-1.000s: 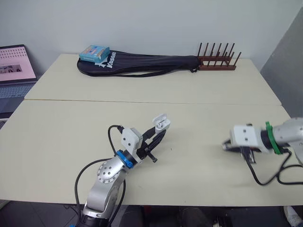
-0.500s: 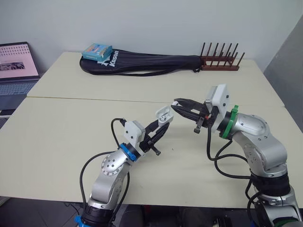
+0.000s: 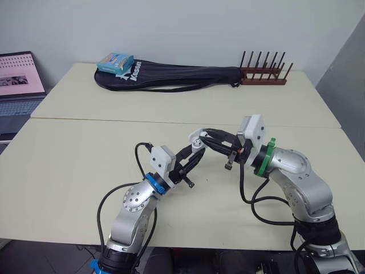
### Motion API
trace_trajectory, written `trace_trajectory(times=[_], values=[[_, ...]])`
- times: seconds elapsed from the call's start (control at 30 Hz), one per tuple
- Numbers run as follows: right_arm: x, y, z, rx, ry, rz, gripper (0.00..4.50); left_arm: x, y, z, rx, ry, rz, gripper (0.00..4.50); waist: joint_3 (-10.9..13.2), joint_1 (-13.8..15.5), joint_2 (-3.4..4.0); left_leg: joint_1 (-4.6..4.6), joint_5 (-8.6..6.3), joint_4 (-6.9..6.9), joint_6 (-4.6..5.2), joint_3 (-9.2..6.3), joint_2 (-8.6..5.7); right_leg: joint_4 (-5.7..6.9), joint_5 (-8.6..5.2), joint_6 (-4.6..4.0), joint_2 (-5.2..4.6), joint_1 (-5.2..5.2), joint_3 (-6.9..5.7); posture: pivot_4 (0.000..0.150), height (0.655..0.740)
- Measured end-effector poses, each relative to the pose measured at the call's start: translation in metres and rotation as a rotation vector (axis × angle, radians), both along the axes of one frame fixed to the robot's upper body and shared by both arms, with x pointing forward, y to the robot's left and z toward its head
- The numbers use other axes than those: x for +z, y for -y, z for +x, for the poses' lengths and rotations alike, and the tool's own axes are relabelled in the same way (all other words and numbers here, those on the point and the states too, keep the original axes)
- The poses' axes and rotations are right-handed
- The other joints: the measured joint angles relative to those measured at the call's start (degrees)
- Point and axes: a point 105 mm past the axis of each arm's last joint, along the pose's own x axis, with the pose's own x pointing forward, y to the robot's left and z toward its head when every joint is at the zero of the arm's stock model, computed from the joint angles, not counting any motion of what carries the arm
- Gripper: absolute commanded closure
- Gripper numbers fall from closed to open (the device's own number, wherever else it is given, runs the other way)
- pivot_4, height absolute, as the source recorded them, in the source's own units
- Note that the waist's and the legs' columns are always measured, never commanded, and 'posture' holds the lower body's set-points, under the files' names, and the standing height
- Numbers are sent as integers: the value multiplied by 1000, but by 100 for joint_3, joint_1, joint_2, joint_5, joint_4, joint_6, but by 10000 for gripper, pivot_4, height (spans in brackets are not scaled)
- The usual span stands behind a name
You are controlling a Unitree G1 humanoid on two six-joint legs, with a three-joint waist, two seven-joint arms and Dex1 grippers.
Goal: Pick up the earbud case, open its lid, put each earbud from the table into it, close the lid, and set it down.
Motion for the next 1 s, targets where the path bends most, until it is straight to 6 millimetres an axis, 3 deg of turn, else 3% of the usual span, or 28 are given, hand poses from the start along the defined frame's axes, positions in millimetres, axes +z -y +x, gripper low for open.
trace_trajectory(times=[0.3,0.67,0.7,0.83,1.0], values=[[-11,3,10,-40,46,-47,41038,-2,-1,1,1,-14,13,37504,0,-1,0,-1,0,0,0,1,-1,-2,0,0,0,0,2,1500,7087],[-15,3,8,-31,87,-81,41038,-4,-1,1,0,-20,16,37504,0,0,0,-1,0,-1,0,1,0,-2,0,0,0,-1,2,1500,7087],[-15,4,8,-32,82,-79,33667,-4,-1,1,0,-21,16,37504,0,0,0,-1,0,-1,0,1,0,-2,0,0,0,-1,2,1500,7087],[-17,7,9,-45,52,-76,20761,-4,-5,1,11,-22,19,37504,0,0,0,-1,0,-1,0,1,0,-2,0,0,0,-1,2,1500,7087],[-13,18,7,-53,14,-97,20572,-3,-3,1,3,-16,18,37504,0,8,0,-3,0,-1,0,1,-3,-6,0,0,-3,0,2,1500,7087]])
